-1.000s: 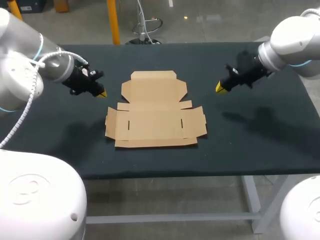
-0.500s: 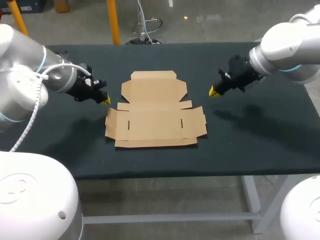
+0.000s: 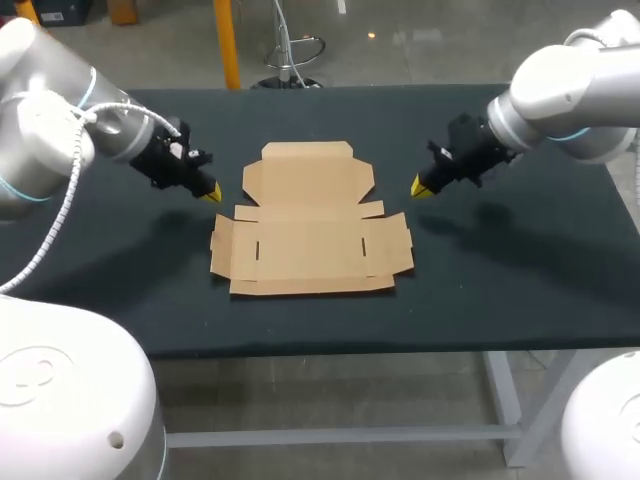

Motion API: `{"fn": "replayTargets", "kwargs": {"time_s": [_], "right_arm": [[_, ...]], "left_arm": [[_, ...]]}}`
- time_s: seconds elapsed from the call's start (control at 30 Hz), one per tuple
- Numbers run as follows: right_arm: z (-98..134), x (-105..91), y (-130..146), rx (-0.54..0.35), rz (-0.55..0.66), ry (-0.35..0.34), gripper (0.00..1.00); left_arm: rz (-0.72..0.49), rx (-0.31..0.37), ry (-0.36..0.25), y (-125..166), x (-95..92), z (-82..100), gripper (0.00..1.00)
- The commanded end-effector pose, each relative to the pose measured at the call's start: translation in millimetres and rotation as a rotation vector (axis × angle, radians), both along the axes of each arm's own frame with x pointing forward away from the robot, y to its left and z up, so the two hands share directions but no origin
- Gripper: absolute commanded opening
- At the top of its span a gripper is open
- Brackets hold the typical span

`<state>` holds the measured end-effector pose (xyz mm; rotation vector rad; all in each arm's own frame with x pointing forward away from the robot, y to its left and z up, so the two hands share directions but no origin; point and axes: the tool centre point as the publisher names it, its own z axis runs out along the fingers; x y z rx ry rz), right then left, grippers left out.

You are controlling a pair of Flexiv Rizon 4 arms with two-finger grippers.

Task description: Assemble the packaging by folding the flat box into shape, placing the metal phone stand inside, and closing the box properly

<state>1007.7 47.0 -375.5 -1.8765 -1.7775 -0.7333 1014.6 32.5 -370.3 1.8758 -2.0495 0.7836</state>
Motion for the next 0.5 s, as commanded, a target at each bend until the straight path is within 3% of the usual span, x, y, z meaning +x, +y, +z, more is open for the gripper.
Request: {"fn": "replayTargets", "kwargs": {"time_s": [0.03, 0.5], "right_arm": [[-3, 6.1, 2, -0.001, 0.011, 0.019, 0.0], [-17, 6.4, 14, 0.013, 0.048, 0.045, 0.0]], "left_arm": [[-0.038, 0.01, 0.059, -2, 6.8, -5.2, 0.0], [-0.023, -0.016, 0.055, 1, 0.9, -16.6, 0.0]]}}
